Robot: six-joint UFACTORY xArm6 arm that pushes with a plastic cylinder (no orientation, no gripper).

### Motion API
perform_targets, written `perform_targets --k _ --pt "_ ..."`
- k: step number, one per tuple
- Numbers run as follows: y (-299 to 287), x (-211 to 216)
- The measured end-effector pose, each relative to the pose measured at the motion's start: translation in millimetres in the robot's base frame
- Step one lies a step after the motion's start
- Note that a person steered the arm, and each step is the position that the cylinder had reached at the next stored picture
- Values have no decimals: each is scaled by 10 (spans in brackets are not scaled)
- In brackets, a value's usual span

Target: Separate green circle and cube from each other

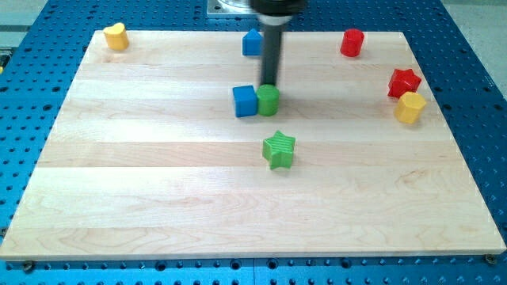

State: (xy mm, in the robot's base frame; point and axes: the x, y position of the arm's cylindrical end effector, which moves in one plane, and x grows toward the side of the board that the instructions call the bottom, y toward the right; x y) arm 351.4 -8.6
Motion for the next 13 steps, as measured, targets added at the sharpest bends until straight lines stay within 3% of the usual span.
perform_targets --k 1,3,4,5,7,9,13 --pt "-314 26" --pt "1011 -88" --pt "532 312" --pt "-326 666" --pt "-609 1044" --pt "-2139 767" --pt "-1848 854"
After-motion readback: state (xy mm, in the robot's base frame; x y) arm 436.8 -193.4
